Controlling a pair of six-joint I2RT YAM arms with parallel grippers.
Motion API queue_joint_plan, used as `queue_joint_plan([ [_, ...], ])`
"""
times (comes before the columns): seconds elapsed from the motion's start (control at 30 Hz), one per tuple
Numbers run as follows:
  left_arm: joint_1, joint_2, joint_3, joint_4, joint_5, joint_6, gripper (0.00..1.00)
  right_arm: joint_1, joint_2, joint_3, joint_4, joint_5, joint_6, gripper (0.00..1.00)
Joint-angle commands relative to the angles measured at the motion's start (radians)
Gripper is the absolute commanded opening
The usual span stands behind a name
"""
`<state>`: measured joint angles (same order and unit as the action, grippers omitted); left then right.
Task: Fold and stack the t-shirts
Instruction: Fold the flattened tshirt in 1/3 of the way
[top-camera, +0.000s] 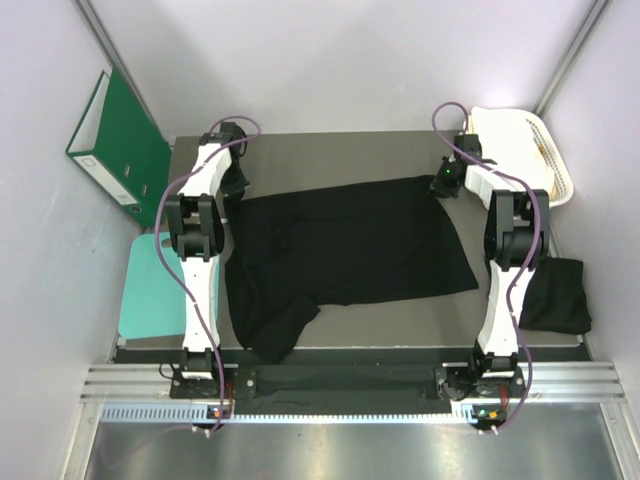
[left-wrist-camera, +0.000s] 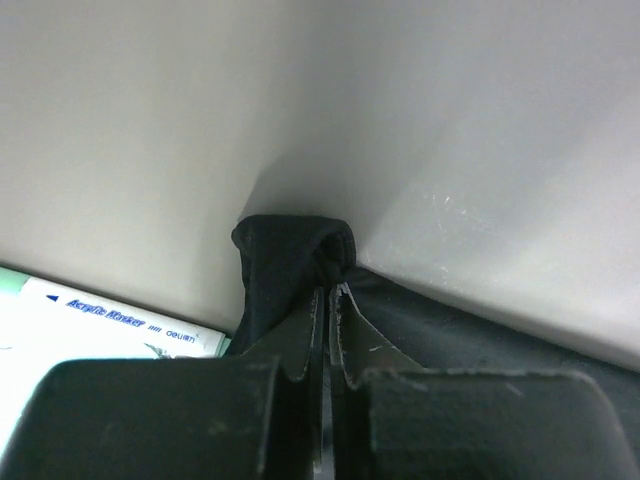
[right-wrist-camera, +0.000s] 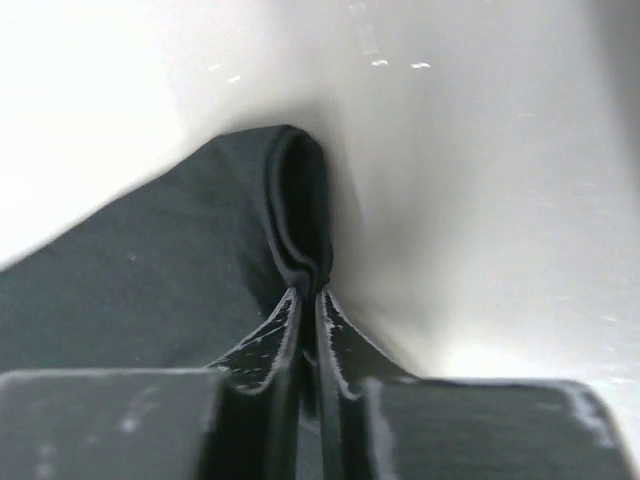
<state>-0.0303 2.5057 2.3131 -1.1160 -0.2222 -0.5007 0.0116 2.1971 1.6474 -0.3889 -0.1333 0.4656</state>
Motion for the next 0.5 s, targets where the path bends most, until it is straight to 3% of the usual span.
queue_joint_plan([
  [0.0,0.015,0.059,0.063,-0.018,-0.019,0.028,0.0,0.041,0.026,0.019,0.01,0.03,0.008,0.0],
  [0.47,0.017,0.114,0.132,0.244,0.165,0.001,0.0,0.011,0.004,0.051,0.13,0.121,0.048,0.0],
])
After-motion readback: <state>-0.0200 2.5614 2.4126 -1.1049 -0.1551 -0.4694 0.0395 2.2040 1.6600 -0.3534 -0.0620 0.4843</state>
